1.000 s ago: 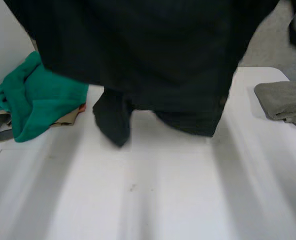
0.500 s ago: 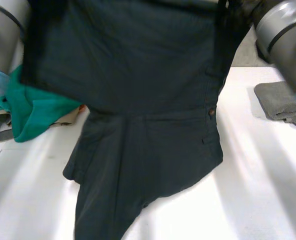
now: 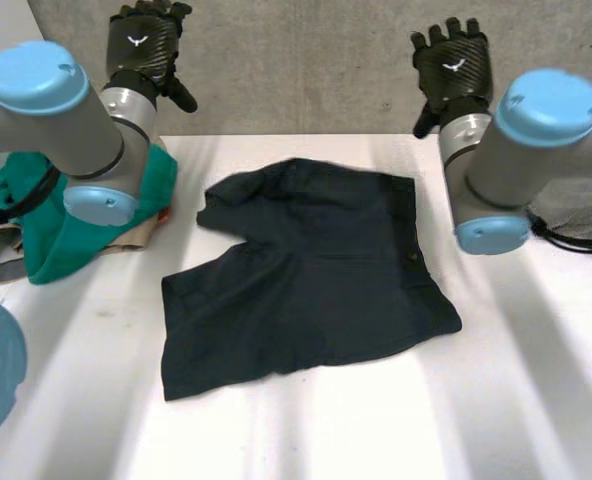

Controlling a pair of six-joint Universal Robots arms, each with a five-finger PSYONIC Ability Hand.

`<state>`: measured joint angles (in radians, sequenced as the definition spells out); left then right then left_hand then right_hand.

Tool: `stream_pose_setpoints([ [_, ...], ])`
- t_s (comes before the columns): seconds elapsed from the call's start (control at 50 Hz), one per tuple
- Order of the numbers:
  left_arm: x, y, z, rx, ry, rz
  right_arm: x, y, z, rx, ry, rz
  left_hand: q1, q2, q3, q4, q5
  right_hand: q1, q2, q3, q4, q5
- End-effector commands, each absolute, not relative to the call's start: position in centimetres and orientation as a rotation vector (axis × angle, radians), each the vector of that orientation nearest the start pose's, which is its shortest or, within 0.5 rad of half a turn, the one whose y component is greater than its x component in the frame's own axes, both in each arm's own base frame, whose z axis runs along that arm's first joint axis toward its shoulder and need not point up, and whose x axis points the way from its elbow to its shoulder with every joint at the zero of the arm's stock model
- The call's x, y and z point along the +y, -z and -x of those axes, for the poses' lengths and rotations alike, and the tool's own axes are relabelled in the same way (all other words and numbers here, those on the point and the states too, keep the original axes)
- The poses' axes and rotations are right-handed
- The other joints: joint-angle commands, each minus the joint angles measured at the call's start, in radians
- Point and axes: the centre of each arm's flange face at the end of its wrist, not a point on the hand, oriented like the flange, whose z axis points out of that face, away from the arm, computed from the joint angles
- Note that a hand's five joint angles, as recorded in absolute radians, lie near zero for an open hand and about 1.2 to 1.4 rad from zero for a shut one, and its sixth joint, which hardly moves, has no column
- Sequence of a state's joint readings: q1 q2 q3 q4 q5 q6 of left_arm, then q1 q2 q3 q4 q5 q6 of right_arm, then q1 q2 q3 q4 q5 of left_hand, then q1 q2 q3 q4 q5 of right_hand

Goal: Fold the laundry.

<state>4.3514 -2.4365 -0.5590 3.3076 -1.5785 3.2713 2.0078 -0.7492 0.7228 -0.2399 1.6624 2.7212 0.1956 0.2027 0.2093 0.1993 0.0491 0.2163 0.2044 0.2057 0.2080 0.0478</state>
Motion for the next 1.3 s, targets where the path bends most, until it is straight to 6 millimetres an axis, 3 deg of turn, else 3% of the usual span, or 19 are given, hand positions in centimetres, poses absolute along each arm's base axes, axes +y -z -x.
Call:
stream_pose_setpoints([
  [0.02,-38.3,-29.6,28.5,1.988,2.486,-0.501,-37.1,-27.6,-29.1,2.104,2.222,0.863,-0.021,-0.028,-0.035,-0.025,-0.049,-0.042,-0.03,-0.031,-0.033,-0.048],
  [0.16,-29.4,-27.1,27.2,2.135,2.23,-0.766,-31.2,-24.8,-26.2,2.354,1.735,1.189,0.073,0.066,0.06,0.07,0.045,-0.018,-0.007,-0.008,-0.01,-0.024],
  [0.28,-21.8,-22.6,25.3,2.319,1.951,-1.02,-26.8,-21.5,-24.0,2.405,1.446,1.375,0.346,0.339,0.333,0.343,0.318,0.228,0.24,0.238,0.236,0.222],
  [0.36,-18.2,-19.3,23.9,2.443,1.769,-1.107,-24.8,-19.2,-23.7,2.352,1.334,1.385,0.493,0.486,0.479,0.489,0.465,0.398,0.41,0.408,0.406,0.392],
  [0.44,-15.9,-16.5,22.9,2.525,1.611,-1.157,-23.8,-16.8,-23.6,2.298,1.318,1.391,0.499,0.492,0.486,0.496,0.471,0.469,0.481,0.48,0.477,0.463],
  [0.66,-17.7,-14.0,23.7,2.465,1.65,-1.166,-24.6,-13.1,-24.6,2.153,1.546,1.443,0.35,0.343,0.336,0.346,0.322,0.358,0.369,0.368,0.366,0.352],
  [0.86,-19.3,-13.1,24.7,2.378,1.657,-1.207,-25.6,-12.4,-25.1,2.101,1.693,1.435,0.32,0.313,0.306,0.316,0.292,0.372,0.384,0.383,0.38,0.366],
  [0.96,-19.8,-12.8,25.4,2.296,1.713,-1.225,-26.1,-12.5,-25.3,2.057,1.782,1.405,0.47,0.463,0.456,0.466,0.442,0.387,0.399,0.397,0.395,0.381],
  [1.1,-21.0,-11.7,25.8,2.185,1.74,-1.257,-27.3,-11.8,-25.5,2.056,1.845,1.366,0.913,0.906,0.899,0.909,0.885,0.396,0.408,0.406,0.404,0.39],
  [1.18,-21.6,-11.7,25.9,2.128,1.759,-1.264,-28.0,-11.0,-25.9,2.058,1.863,1.396,1.2,1.193,1.187,1.197,1.172,0.686,0.698,0.696,0.694,0.68],
  [1.2,-21.7,-11.8,26.0,2.122,1.764,-1.266,-28.2,-11.0,-25.9,2.059,1.87,1.406,1.201,1.194,1.187,1.197,1.173,0.753,0.765,0.764,0.762,0.747],
  [1.24,-21.7,-12.3,26.2,2.107,1.795,-1.269,-28.5,-10.8,-25.9,2.071,1.884,1.429,1.201,1.194,1.187,1.197,1.173,1.122,1.134,1.133,1.13,1.116],
  [1.3,-21.4,-13.0,26.1,2.106,1.807,-1.255,-28.5,-11.1,-25.7,2.104,1.9,1.424,1.201,1.194,1.187,1.197,1.173,1.18,1.192,1.191,1.188,1.174],
])
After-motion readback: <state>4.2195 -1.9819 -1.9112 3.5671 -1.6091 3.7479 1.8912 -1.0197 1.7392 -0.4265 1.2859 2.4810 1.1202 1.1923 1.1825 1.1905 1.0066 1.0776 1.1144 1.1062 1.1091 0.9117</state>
